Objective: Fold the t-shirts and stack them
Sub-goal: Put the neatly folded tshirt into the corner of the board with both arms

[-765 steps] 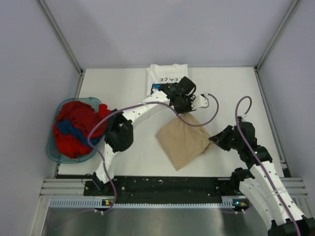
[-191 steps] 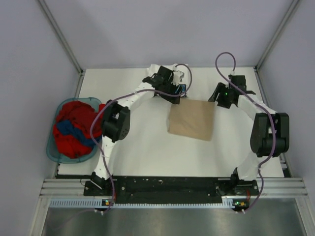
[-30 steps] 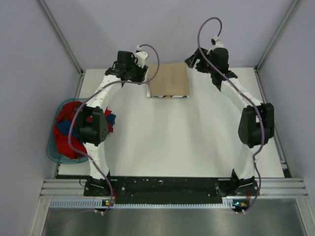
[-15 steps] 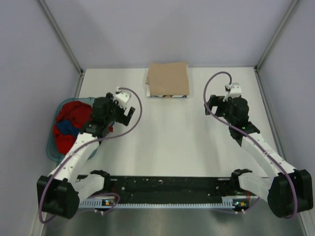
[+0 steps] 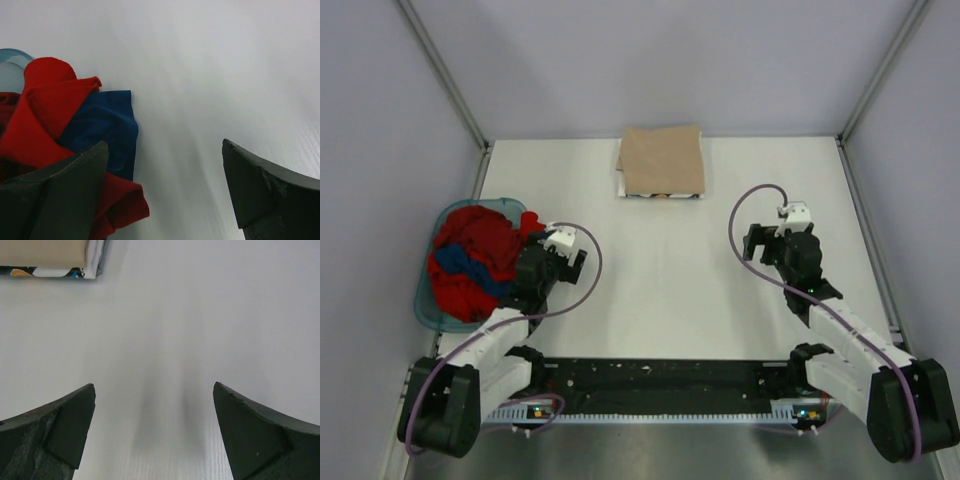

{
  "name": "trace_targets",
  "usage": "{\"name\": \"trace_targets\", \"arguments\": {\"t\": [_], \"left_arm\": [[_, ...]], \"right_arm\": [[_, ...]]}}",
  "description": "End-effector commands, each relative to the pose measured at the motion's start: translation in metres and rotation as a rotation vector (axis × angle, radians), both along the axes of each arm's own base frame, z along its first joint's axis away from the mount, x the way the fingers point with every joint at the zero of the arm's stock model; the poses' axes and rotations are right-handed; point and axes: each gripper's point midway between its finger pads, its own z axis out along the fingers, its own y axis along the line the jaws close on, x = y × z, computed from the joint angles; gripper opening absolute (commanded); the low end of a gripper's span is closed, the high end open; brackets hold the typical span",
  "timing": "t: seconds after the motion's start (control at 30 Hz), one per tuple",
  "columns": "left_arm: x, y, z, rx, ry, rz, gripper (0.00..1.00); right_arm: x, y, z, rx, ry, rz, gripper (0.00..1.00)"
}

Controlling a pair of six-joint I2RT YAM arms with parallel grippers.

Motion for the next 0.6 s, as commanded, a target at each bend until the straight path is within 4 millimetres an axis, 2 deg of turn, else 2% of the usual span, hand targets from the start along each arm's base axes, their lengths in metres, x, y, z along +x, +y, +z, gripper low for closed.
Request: {"name": "trace_targets", "arguments": {"t": [0.0,0.47,0.57], "left_arm": [[0.013,0.005,0.021,-0.04,-0.131,0.053,0.99],[0.012,0.002,0.005,-0.011,-0.048,0.024,0.99],[0.014,0.003,0.009,-0.024,-0.051,0.045,0.99]], "right_arm": [[0.011,-0.002,0.031,0.002,-0.126,-0.011,0.99],[0.014,-0.004,0.029,0.002,-0.108,-0.023,0.99],[0.014,-0.005,0.028,-0.002,-0.101,-0.024,0.99]]}}
